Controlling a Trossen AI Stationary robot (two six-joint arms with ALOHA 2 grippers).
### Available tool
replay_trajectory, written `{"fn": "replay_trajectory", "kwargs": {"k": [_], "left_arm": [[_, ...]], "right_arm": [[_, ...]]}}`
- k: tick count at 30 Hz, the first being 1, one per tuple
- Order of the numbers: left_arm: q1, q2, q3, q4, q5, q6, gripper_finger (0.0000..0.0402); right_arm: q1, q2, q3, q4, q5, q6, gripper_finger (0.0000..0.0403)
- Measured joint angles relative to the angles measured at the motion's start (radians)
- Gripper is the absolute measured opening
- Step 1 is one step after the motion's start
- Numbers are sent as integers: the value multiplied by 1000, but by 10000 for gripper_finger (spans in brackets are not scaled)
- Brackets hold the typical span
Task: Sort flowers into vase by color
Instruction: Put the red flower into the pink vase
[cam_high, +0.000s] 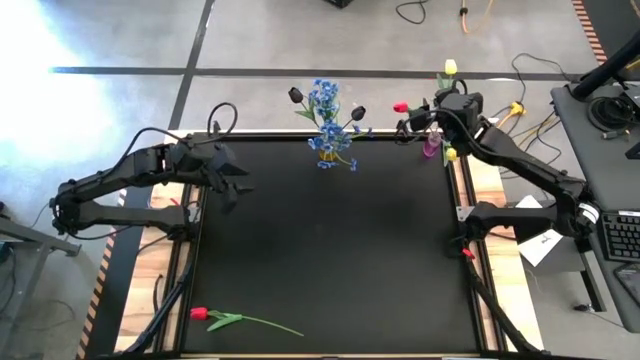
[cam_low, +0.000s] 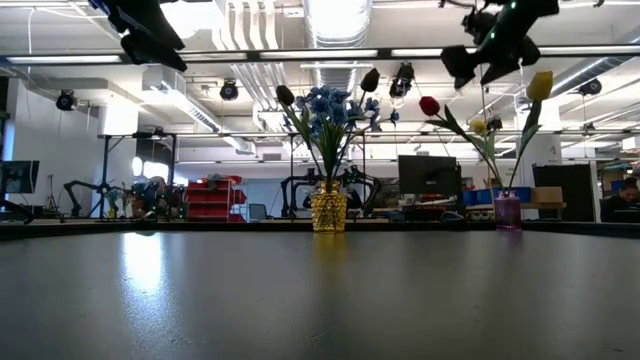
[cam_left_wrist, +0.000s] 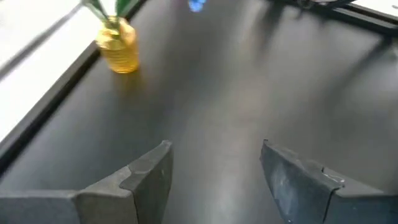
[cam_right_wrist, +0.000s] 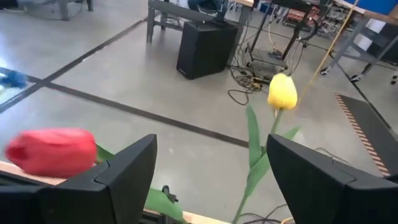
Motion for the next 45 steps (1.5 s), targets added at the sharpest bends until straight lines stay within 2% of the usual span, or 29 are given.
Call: {"fn": "replay_trajectory", "kwargs": {"k": [4, 7, 11, 16, 26, 29, 31, 35, 38, 43, 45], "left_arm": [[-25, 2, -2, 10, 109, 17, 228], [-96, 19, -3, 13, 158, 23, 225], [-236, 56, -18, 10, 157, 11, 221], [-435, 142, -27, 9, 103, -75, 221], [-857, 346, -27, 0, 100, -544, 221], [-965, 427, -27, -1, 111, -688, 221], [-1023, 484, -27, -1, 154, -746, 218], [-1089, 589, -28, 8, 252, -792, 202], [-1099, 657, -28, 25, 296, -794, 186], [-1099, 736, -58, 99, 322, -777, 159], [-1099, 761, -91, 128, 364, -775, 151]], "right_arm": [[28, -10, 91, -90, -35, -17, 296], [77, -20, 152, -153, -82, 0, 294], [198, -28, 198, -198, -138, 64, 293], [419, -17, 195, -191, -146, 164, 292], [933, 90, 196, -188, 98, 295, 292], [1063, 132, 212, -188, 132, 349, 292], [1146, 164, 227, -183, 141, 386, 292], [1296, 242, 275, -185, 179, 487, 290], [1384, 308, 330, -195, 232, 498, 288], [1445, 396, 435, -217, 272, 498, 286], [1456, 425, 476, -234, 273, 498, 286]]}}
